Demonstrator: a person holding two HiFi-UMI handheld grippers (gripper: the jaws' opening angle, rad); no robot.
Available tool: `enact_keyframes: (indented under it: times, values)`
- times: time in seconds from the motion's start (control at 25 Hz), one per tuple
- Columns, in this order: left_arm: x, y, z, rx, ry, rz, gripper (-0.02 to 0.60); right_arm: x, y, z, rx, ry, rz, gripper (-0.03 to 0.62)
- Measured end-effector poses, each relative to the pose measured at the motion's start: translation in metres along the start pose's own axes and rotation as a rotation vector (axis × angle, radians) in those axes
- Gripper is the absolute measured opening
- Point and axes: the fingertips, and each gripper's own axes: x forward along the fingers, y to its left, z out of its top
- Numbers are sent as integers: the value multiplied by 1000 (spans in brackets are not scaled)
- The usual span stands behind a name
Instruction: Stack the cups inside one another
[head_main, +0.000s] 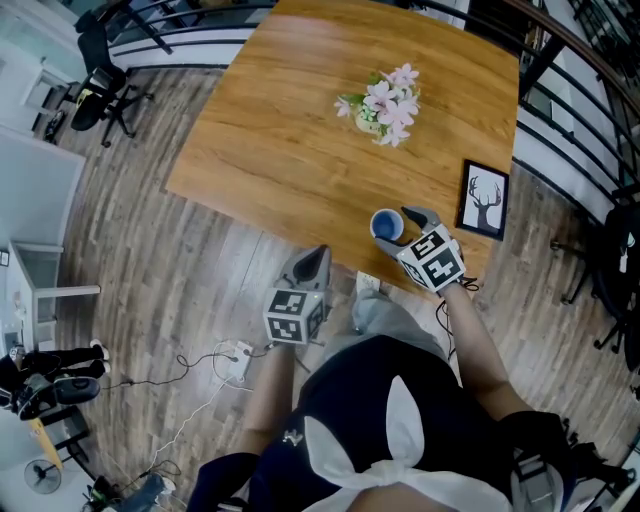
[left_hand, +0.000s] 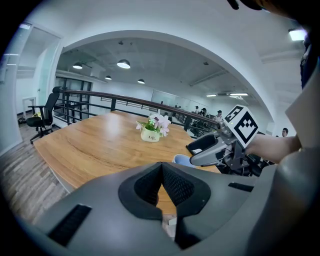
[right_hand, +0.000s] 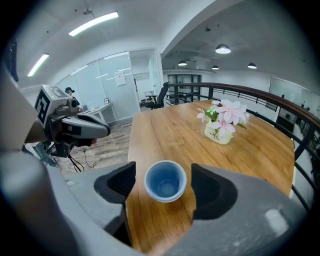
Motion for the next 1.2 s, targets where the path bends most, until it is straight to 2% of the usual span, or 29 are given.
enact_keyframes:
  times: [0.08,0.16,0.36,0.76,1.2]
  values:
    - [0,-2,1,3,-2,-4,17,-4,0,3,-5,-13,-8,337]
    - [0,-3,4,9,-6,-8,17,-9,0,7,-3,-41,-19,281]
    - [0,-4,8,18,-25,-6,17,-28,0,25,34,-180,-39,-2]
    - [-3,-16,21,30,-51,-33,17,-61,7,37,3,-267,-59,-2]
    - [-6,-44,27,57,-75,-80,17,-81,27,24,14,-281,-29,-3]
